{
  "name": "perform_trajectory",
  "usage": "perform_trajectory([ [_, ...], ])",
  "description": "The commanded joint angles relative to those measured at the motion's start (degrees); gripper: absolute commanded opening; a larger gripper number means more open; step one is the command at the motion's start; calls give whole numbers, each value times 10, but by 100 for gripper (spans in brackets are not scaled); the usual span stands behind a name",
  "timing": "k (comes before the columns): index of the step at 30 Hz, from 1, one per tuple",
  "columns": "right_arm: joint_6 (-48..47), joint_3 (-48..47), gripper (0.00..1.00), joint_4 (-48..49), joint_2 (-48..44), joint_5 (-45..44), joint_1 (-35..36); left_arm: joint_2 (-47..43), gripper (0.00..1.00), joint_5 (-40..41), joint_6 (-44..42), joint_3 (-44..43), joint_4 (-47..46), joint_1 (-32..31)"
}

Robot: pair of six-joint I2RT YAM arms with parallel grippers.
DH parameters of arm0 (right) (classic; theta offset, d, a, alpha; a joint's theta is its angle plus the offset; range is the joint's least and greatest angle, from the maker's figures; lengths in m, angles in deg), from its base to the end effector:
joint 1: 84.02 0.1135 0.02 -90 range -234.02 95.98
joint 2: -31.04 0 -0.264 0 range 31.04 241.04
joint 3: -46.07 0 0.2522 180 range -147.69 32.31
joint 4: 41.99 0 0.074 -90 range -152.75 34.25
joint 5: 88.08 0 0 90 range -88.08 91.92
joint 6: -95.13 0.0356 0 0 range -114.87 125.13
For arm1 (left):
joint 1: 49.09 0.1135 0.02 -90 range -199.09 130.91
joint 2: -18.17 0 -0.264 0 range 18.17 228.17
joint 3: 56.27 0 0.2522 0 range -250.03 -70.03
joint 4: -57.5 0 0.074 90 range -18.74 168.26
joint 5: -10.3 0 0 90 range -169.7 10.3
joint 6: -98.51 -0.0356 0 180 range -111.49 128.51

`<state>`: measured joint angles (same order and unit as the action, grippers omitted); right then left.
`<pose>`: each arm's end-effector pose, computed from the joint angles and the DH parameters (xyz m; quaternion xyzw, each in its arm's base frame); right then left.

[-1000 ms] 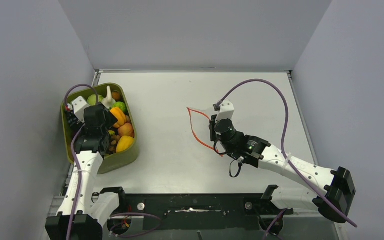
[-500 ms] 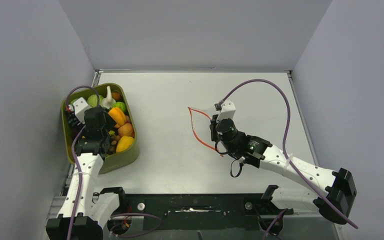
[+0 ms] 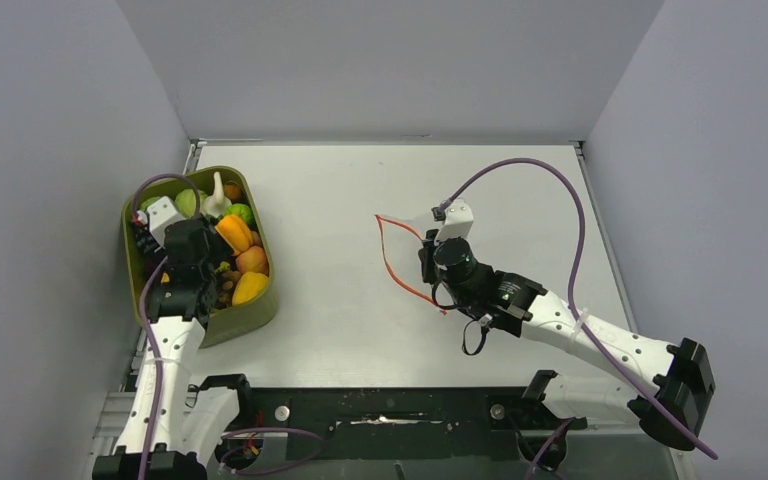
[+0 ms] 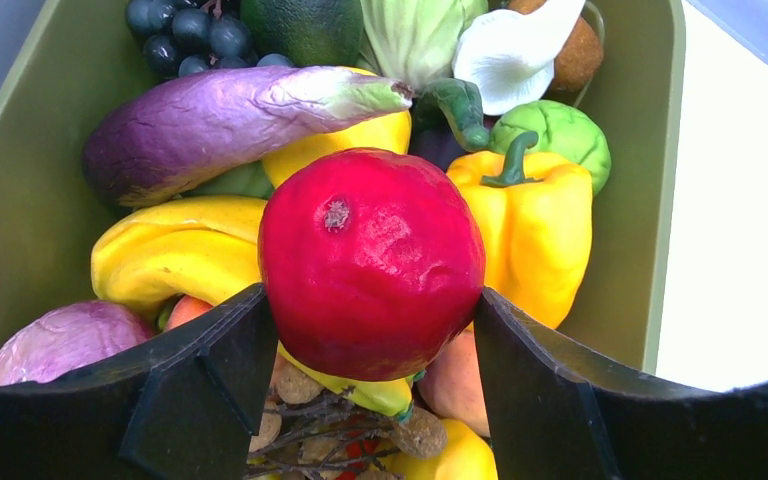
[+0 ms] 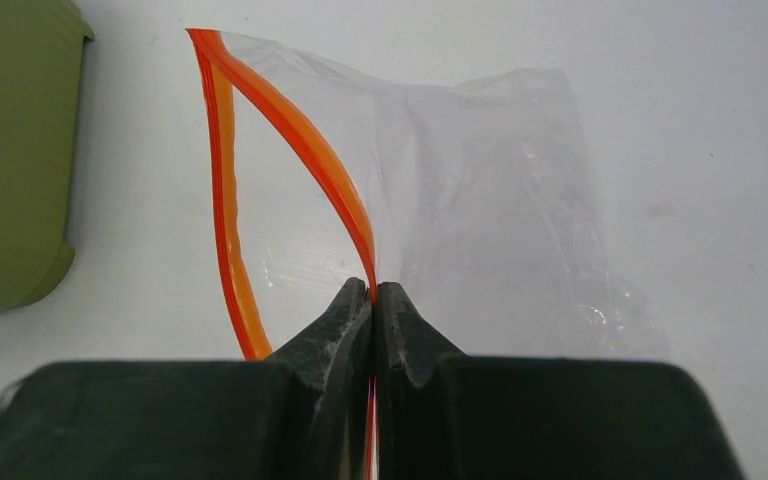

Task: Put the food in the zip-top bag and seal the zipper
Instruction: Pick up the fake fruit from the bin, then place the fake fruit in the zipper food storage bag.

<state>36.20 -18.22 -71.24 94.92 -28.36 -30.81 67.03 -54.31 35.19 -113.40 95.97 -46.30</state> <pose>0.1627 0.1876 0.3018 -0.0292 0.8411 0.1628 0.5150 0.1867 0.0244 0.2952 -0.3210 0.7900 0.0857 0.5152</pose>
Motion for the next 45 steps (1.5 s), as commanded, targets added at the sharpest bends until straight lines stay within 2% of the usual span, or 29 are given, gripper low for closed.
perform_trajectory([
  [1,13,-7,0,15,-18,0,-3,-22,51,-33,-22,-52,13,2],
  [3,13,-11,0,15,-13,2,-3,-24,48,-48,-38,-68,23,-3],
  [9,25,-38,0,-11,5,-11,-4,-25,48,-87,-56,-115,68,-18],
  [15,43,-51,0,-7,21,-1,-4,-62,48,-200,-115,-100,51,-51],
  [21,68,-54,0,6,35,12,-4,-92,47,-293,-107,-77,19,-70],
  [28,81,-63,0,30,49,14,-6,-95,42,-471,-31,-41,-62,-92],
  [36,82,-90,0,40,58,23,-6,-106,41,-600,88,39,-184,-117],
  [40,66,-90,0,58,55,36,-6,-97,41,-625,167,78,-271,-140],
  [45,43,-91,0,77,51,76,-5,-64,40,-609,181,64,-290,-188],
])
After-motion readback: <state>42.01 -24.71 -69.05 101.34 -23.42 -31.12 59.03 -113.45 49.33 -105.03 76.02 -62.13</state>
